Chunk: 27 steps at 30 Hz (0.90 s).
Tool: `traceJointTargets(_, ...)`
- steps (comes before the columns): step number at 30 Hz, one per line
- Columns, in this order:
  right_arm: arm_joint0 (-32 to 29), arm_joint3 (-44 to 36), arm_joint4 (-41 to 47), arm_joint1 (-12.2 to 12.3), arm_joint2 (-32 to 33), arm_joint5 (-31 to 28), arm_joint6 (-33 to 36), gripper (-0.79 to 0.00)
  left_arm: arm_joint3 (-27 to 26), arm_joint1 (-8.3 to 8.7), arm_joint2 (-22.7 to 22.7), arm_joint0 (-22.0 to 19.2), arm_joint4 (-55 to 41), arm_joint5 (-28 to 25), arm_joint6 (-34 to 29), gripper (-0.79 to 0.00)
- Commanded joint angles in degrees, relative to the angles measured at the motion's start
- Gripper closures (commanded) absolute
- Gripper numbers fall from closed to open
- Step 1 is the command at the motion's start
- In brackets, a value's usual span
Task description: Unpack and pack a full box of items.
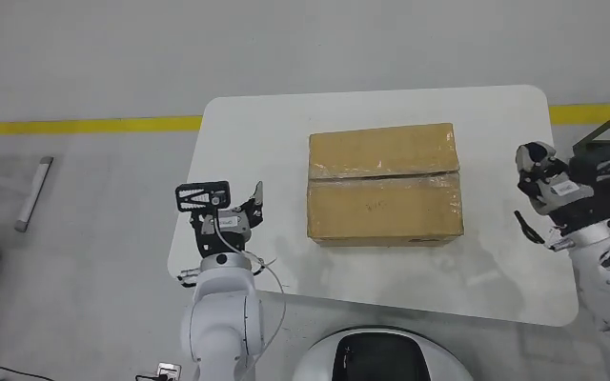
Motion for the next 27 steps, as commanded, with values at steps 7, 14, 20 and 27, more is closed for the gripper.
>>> traceJointTargets(7, -13.04, -5.13, 4.59, -0.64, 11.14, -3.31, -6.25, -0.785, 0.36, 0.08, 3.67, 1.86, -1.04, -1.85, 6.08, -0.785)
traceJointTargets(14, -13.03, -5.13, 4.58, -0.64, 11.14, -3.31, -6.25, -0.299, 0.36, 0.08, 3.67, 1.86, -1.05, -1.85, 6.08, -0.785)
traceJointTargets(20, -13.03, -5.13, 4.58, -0.64, 11.14, -3.3, -6.25, -0.613, 0.36, 0.08, 3.67, 1.86, -1.04, -1.85, 6.08, -0.785)
traceJointTargets(27, -13.03, -5.13, 4.58, -0.64, 11.14, -3.3, -6.25, -0.781, 0.36, 0.08, 3.67, 1.86, -1.04, -1.85, 6.08, -0.785)
